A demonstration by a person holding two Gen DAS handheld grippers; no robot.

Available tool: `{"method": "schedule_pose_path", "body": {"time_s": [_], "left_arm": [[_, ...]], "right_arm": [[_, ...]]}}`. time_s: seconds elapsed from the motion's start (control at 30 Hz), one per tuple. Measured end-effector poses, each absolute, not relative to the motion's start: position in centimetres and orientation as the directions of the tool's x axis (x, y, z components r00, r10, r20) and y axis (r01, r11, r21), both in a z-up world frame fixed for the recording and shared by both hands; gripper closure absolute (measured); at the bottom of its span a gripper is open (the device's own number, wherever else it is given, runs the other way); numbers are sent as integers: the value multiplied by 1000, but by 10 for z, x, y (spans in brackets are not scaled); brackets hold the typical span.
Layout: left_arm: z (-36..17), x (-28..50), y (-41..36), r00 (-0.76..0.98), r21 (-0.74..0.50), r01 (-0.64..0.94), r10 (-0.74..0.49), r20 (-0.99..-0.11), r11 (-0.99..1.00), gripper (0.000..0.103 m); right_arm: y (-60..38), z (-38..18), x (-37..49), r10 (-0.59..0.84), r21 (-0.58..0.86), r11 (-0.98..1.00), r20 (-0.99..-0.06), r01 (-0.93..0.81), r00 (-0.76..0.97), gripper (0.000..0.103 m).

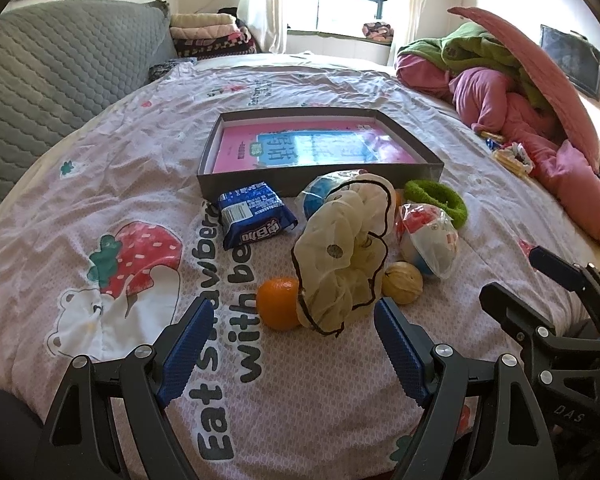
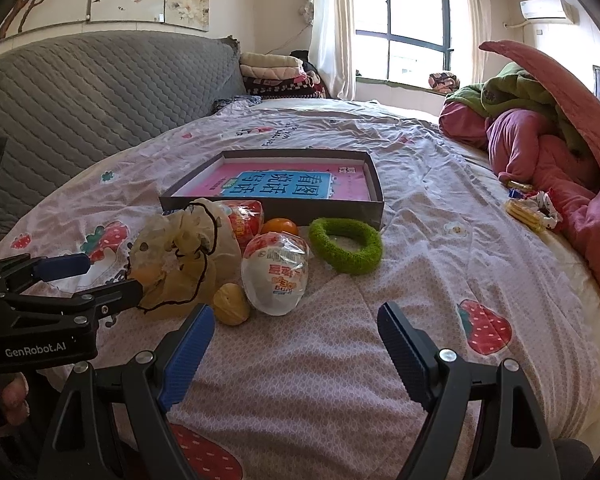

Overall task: Organize objects
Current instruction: 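Move the left tool toward the beige mesh bag while the right tool approaches the white egg, then close the left gripper on the mesh bag while the right gripper closes on the white egg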

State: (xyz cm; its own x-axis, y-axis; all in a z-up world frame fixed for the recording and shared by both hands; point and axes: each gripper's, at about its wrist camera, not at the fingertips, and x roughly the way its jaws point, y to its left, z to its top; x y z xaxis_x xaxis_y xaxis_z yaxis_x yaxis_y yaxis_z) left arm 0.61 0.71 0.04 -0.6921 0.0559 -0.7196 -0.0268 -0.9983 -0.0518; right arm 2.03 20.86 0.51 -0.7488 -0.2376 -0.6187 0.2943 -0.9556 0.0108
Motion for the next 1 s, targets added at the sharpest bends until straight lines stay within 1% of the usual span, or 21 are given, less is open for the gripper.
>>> {"method": "schedule_pose_path", "body": {"time_s": [0.5,0.7,1.0], "left_arm": [[-4,-21,6,-694,-58,-27,60,-717,-998,20],[-9,-33,9,-690,-51,-43,66,-720,-998,20],[-18,-52,3,-666,-75,-39,82,-742,-996,20]], "right_arm": [[204,-5,-9,-254,50,-956,-639,290,-726,20],[202,-9,-26,-244,53,-959,-657,278,-714,20],[197,-19,-49,-258,84,-956,-691,280,-675,20]]}}
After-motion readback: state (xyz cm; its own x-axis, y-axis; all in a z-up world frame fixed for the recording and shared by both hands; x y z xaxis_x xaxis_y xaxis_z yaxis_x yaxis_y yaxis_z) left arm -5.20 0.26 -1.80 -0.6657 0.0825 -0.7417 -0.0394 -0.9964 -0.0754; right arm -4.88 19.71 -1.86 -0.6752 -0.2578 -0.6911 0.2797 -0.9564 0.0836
